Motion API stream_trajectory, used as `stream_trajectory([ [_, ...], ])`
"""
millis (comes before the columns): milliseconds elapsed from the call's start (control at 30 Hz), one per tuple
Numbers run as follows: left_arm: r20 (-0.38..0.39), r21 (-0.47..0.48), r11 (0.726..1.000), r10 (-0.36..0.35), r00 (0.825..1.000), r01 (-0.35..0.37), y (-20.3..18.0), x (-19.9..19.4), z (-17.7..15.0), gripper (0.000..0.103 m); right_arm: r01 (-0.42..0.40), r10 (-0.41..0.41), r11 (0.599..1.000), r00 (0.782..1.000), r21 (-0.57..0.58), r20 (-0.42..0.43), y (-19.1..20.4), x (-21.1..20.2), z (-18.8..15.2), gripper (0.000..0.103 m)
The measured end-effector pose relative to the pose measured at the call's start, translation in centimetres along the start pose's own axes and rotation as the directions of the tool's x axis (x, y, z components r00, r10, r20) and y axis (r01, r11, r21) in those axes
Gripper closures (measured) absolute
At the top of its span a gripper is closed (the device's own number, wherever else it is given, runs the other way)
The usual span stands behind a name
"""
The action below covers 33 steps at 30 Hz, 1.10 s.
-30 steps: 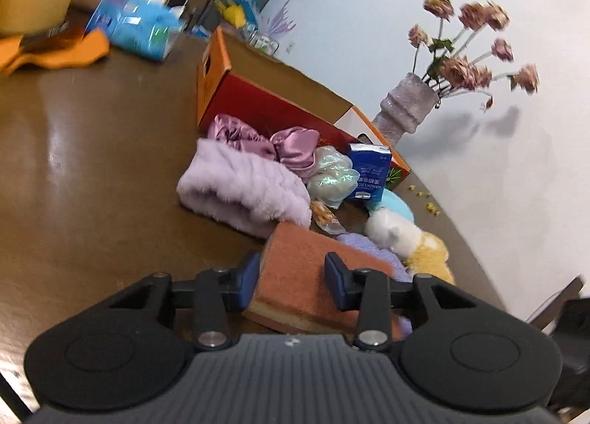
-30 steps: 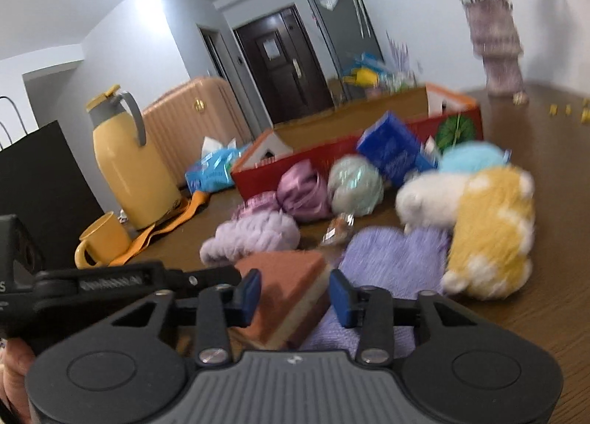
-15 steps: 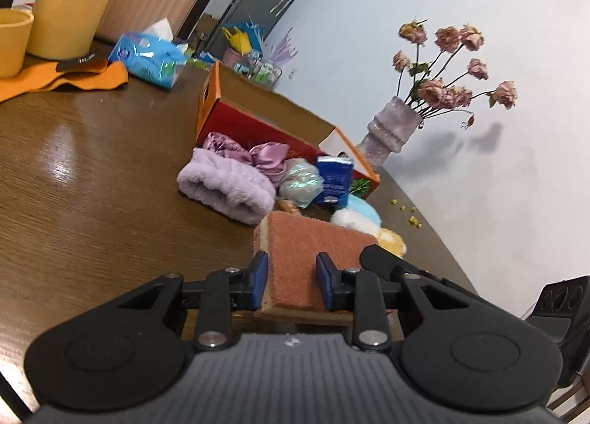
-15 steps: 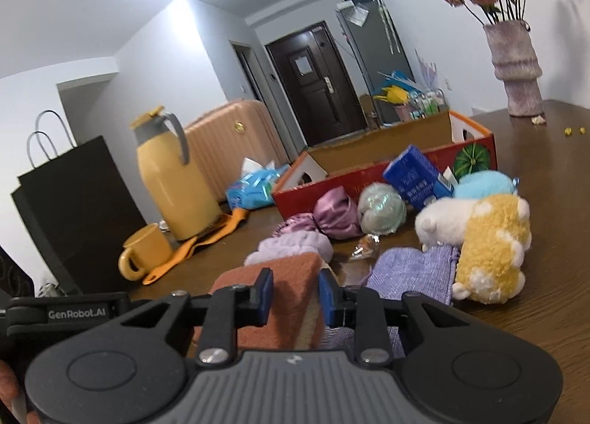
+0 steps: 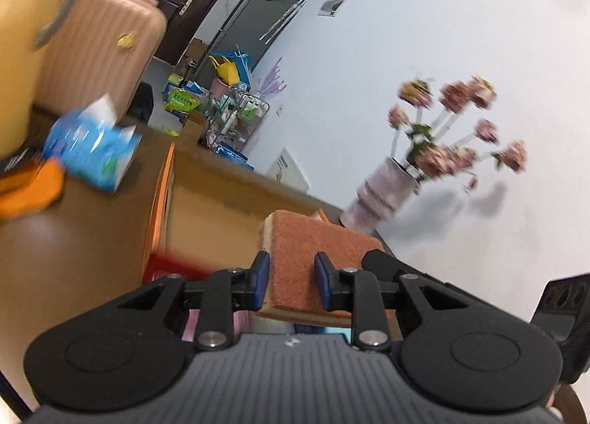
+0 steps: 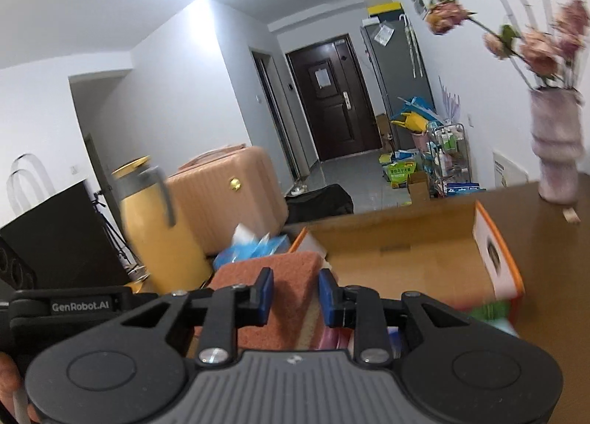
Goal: Organize soft objects
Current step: 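Carry the sponge into the cardboard box and open both grippers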
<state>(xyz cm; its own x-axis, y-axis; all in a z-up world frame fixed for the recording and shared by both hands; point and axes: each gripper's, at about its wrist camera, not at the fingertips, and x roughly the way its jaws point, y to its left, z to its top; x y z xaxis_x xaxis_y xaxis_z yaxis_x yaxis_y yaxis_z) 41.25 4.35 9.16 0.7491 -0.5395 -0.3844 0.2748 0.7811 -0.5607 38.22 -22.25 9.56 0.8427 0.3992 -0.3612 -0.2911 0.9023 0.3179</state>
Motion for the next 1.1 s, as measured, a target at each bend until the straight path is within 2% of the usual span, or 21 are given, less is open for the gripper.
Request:
stream_trajectory([
  [100,-0.049,-0.011,0.999,0.033,0.998,-0.034,2.5,6.5,4.9,0.077,0.033,-0.035,0.999,0.998,-0.028,-0.054,-1.7,6.8,5.0,0.077],
  [167,-0.074,-0.023,0.996,0.082,0.994,-0.084,4.2,10.2,7.0,0.077,0.045,-0.046,0.999,0.992,-0.014,-0.121,-3.4,12.3,7.5,0.077],
  [233,-0.100,0.008,0.989,0.151,0.984,-0.151,5.8,14.0,8.4,0.077,0.055,-0.047,0.998,0.980,0.040,-0.193,-5.5,17.7,8.9,0.077],
  [300,-0.133,0.045,0.973,0.230,0.964,-0.226,7.4,17.6,8.9,0.075,0.062,-0.038,0.995,0.961,0.081,-0.272,-7.4,23.1,9.2,0.077],
  [333,-0.155,0.104,0.957,0.285,0.946,-0.272,7.8,19.6,8.9,0.074,0.081,-0.047,0.992,0.949,0.097,-0.313,-8.3,25.6,9.0,0.077],
  [400,-0.180,0.187,0.926,0.361,0.915,-0.328,8.7,22.2,8.7,0.076,0.114,-0.076,0.991,0.910,0.069,-0.408,-9.1,30.3,8.3,0.080],
  [467,-0.142,0.226,0.915,0.372,0.917,-0.335,8.8,22.8,8.7,0.068,0.132,-0.104,0.991,0.879,0.030,-0.466,-9.2,33.2,7.5,0.080],
  [500,-0.146,0.240,0.914,0.367,0.919,-0.327,8.7,22.8,8.7,0.059,0.122,-0.097,0.992,0.878,0.022,-0.469,-9.1,33.7,7.1,0.079],
  [533,-0.138,0.246,0.914,0.362,0.922,-0.322,8.5,22.7,8.7,0.059,0.105,-0.092,0.994,0.889,0.004,-0.449,-8.9,33.8,7.0,0.080],
  [600,-0.115,0.281,0.904,0.365,0.924,-0.322,8.1,22.5,8.5,0.057,0.085,-0.082,0.996,0.888,-0.013,-0.453,-8.6,34.1,7.3,0.079],
  [700,-0.113,0.287,0.904,0.359,0.926,-0.316,8.0,22.3,8.3,0.057,0.071,-0.064,0.997,0.892,0.000,-0.447,-8.8,33.9,7.4,0.078],
  [800,-0.104,0.292,0.901,0.364,0.926,-0.321,7.7,21.4,8.5,0.055,0.067,-0.035,0.996,0.899,0.058,-0.437,-9.2,32.7,7.7,0.078],
  [833,-0.095,0.301,0.896,0.368,0.925,-0.326,7.5,21.2,8.9,0.054,0.070,-0.035,0.995,0.902,0.066,-0.430,-9.3,32.0,8.0,0.073],
  [967,-0.038,0.338,0.874,0.383,0.923,-0.349,5.2,17.9,10.0,0.046,0.120,-0.104,0.993,0.916,0.016,-0.387,-10.2,27.6,10.1,0.069],
  [1000,-0.021,0.345,0.868,0.387,0.922,-0.357,4.4,16.6,10.3,0.041,0.134,-0.124,0.991,0.919,0.001,-0.374,-10.4,26.1,10.7,0.067],
  [1100,0.018,0.385,0.836,0.417,0.909,-0.392,2.1,13.4,10.4,0.031,0.177,-0.191,0.982,0.924,-0.072,-0.331,-11.0,21.0,12.1,0.056],
])
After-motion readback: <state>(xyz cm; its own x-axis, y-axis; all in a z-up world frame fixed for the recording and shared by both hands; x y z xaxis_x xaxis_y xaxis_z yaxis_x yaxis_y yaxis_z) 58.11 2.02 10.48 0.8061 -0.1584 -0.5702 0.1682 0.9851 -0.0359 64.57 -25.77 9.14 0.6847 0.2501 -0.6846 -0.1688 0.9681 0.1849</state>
